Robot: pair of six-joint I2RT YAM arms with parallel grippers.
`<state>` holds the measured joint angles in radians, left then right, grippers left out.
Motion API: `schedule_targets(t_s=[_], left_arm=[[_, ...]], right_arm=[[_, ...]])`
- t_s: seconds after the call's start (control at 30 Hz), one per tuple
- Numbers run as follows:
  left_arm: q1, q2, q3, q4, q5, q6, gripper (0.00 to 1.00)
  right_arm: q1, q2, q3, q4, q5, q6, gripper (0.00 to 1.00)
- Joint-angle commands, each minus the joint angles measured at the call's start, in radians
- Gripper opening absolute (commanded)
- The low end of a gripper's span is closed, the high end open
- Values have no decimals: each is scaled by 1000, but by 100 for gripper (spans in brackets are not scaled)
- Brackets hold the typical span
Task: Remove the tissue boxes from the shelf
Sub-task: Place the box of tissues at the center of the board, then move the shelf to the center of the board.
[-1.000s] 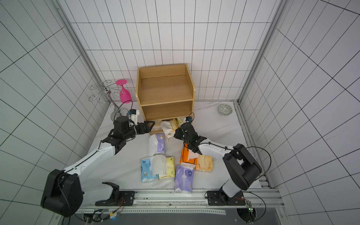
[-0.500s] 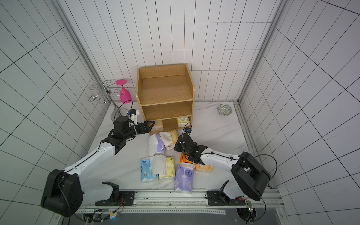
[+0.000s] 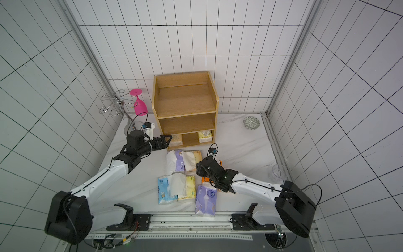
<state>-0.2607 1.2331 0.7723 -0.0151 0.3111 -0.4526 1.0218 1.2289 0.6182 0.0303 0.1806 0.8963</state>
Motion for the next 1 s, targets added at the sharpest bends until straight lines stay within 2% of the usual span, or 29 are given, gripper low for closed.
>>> schedule_targets(t_s=[0.0,0.17,0.3,0.4,0.57,0.73,0.97], left_arm=[[1,-23,15,35,-8,-28,97],[1,0,48,41,-39,-28,96],[3,37,69,93,-63,-34,91],[1,91,109,118,-56,-53,89],[1,196,190,122,-40,-57,85],[1,264,238,139,-14,-60,85],[-11,316,285,167,4,-72,84]], right_arm=[[-13,-75,19,-55,12,-33,57],[-191,-94,111,-130,-182,-121,53],[-304,-19,180,-123,-289,-161,50],[-349,49,217,-53,-341,-173,47],[-378,174,247,130,-412,-148,42],[-377,312,313,222,-457,-143,41],[-376,484,362,399,-497,-107,45]])
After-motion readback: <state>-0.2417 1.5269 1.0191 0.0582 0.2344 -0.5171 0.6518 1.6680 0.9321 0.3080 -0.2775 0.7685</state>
